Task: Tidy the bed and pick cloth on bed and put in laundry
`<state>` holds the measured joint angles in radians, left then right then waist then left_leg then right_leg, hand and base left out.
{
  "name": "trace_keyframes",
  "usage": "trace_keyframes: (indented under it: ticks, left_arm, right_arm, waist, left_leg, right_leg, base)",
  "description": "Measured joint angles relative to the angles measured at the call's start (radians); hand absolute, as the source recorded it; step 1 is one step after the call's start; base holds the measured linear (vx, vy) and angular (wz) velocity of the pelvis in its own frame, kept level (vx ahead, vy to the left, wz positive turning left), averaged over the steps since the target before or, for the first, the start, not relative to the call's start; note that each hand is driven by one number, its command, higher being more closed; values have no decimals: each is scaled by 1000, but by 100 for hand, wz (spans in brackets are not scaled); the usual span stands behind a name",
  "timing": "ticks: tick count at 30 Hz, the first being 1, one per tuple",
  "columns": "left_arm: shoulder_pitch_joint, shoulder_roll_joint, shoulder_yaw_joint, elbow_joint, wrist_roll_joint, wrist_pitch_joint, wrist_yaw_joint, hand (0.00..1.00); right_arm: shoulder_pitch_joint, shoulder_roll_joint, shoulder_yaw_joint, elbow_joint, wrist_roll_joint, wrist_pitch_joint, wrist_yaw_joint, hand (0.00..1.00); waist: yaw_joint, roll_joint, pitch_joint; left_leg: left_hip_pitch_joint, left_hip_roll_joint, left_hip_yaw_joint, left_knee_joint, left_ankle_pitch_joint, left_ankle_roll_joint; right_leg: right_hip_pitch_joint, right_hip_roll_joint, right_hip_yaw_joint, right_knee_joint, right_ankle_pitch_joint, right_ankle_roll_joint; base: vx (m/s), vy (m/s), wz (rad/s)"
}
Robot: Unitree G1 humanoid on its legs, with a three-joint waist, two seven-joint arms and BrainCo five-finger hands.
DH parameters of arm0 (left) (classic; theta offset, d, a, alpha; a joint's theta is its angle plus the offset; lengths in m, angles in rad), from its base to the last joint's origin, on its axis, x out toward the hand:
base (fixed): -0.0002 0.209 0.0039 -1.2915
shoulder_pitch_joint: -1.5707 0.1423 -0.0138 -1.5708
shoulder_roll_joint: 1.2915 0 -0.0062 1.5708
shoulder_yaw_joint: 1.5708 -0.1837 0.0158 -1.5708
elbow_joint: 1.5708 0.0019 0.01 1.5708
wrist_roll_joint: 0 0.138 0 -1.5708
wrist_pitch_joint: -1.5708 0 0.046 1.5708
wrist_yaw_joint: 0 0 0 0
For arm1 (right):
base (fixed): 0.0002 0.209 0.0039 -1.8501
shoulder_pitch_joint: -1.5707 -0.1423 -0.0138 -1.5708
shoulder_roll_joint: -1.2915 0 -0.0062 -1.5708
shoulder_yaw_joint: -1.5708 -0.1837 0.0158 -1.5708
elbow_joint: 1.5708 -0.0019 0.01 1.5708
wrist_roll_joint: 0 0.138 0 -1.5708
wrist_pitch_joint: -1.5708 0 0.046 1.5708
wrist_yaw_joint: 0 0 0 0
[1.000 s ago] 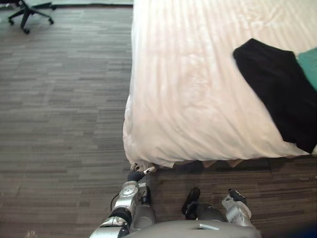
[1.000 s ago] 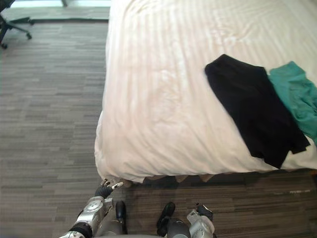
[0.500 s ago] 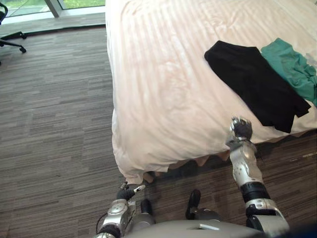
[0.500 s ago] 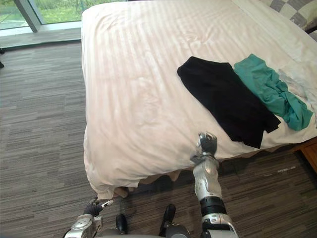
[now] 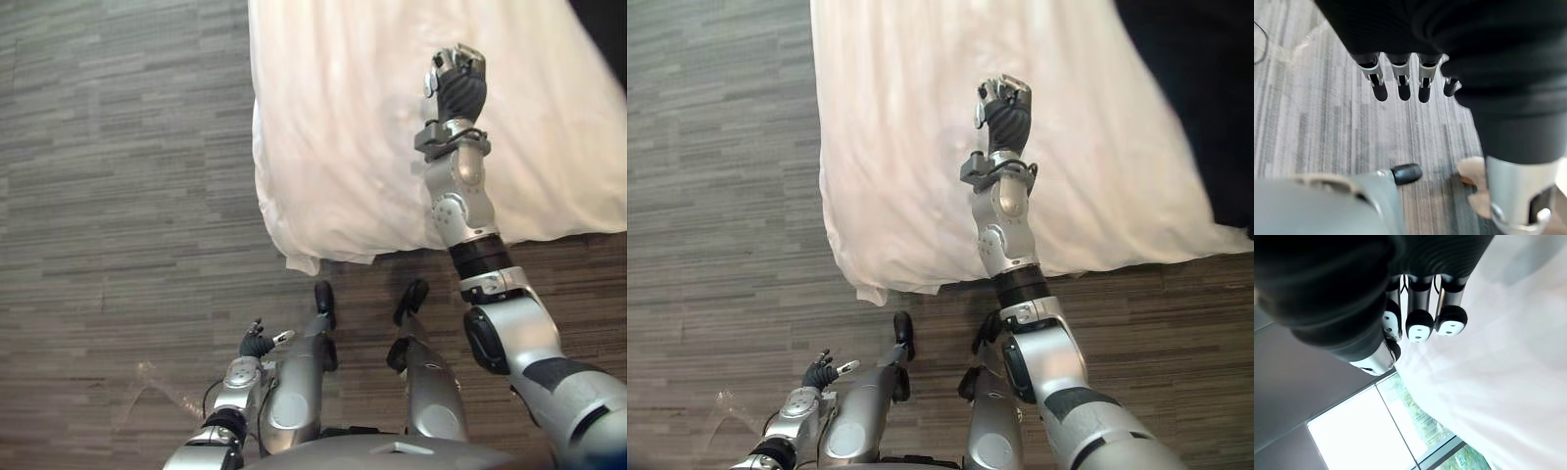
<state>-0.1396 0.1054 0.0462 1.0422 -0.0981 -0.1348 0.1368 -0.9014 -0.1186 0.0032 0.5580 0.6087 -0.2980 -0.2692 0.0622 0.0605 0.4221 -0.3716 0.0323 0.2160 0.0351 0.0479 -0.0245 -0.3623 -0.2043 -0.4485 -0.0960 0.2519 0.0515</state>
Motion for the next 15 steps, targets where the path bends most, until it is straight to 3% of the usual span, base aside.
trace_keyframes:
  ticks: [2,6,15]
  left_arm:
    - [-4,0,8,0,0,-7,1,0]
    - [-6,-10,34,-5,0,-7,1,0]
    - [-39,-44,55,-47,-38,-7,-8,0]
  right_arm:
    - [18,3,-2,-21,7,-47,26,100]
    - [70,38,6,-30,5,-84,64,100]
    - [220,94,-51,-31,-5,-85,150,100]
  waist:
    - [-2,2,13]
    - [-20,4,13]
    - [-77,-8,7]
  left_leg:
    - [-20,-8,20,4,-2,3]
    - [-24,-14,62,21,-23,11]
    - [45,-3,152,47,-66,15]
  right_leg:
    - [-30,-9,22,0,7,3]
    - [-49,-17,65,1,11,9]
    - [-23,-15,134,19,6,8]
  base:
    - [27,87,-15]
    - [25,63,-26]
    - [39,15,-25]
